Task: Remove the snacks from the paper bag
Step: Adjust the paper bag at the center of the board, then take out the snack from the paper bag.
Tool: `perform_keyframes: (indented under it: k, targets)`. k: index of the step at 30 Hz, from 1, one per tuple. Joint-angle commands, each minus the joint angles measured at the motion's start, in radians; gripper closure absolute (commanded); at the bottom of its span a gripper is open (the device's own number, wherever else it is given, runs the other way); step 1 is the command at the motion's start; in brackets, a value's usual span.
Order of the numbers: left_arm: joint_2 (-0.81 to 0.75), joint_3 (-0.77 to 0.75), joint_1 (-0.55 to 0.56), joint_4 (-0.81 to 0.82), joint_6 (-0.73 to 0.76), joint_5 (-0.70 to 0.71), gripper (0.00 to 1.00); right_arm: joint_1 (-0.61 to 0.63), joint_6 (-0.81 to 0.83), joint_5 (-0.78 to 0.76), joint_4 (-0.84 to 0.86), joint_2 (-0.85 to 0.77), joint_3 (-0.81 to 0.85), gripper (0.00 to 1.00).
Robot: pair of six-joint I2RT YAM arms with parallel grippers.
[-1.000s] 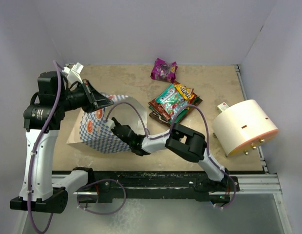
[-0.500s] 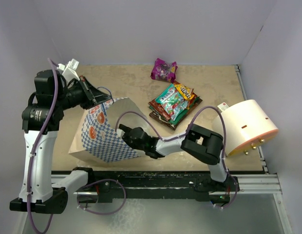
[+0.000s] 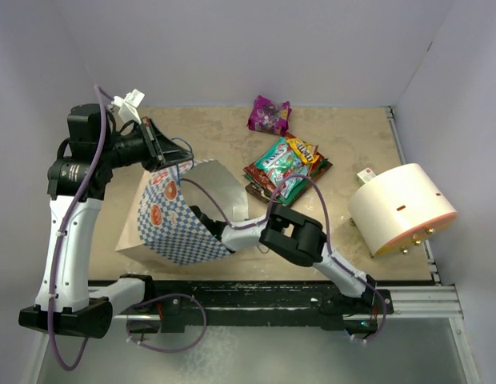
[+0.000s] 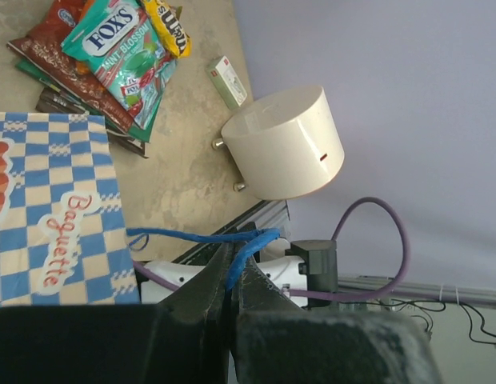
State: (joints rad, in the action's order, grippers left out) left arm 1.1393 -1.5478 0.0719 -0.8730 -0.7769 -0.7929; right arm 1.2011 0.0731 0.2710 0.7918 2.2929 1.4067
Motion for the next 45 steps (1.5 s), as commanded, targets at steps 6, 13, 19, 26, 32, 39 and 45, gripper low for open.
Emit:
perform_keyframes:
  k: [6,13,19,26,32,39,45]
  targets:
    - [-0.076,0.016,-0.004,-0.061,0.061,-0.027,1.0,-0.01,-0.071,-0.262,-0.204,0.114,0.209,0.16]
    - [-0.169,0.096,-0.004,-0.184,0.105,0.087,1.0,-0.115,-0.156,-0.363,-0.256,0.068,0.166,0.52]
    - [-0.196,0.098,-0.004,-0.301,0.128,0.292,1.0,-0.131,-0.086,-0.432,-0.264,-0.021,0.1,0.87]
    - [-0.254,0.122,-0.004,-0.369,0.121,0.488,1.0,-0.128,-0.107,-0.474,-0.218,-0.121,-0.023,0.99]
    - [-0.248,0.145,-0.004,-0.27,0.047,0.414,1.0,-0.114,-0.085,-0.399,-0.203,-0.178,-0.067,1.0]
    - [-0.206,0.141,-0.004,-0.162,0.013,0.331,1.0,-0.097,-0.156,-0.167,-0.183,-0.315,-0.153,1.0]
    - [-0.157,0.113,-0.004,-0.063,0.008,0.277,1.0,-0.052,-0.202,-0.028,-0.215,-0.428,-0.319,1.0]
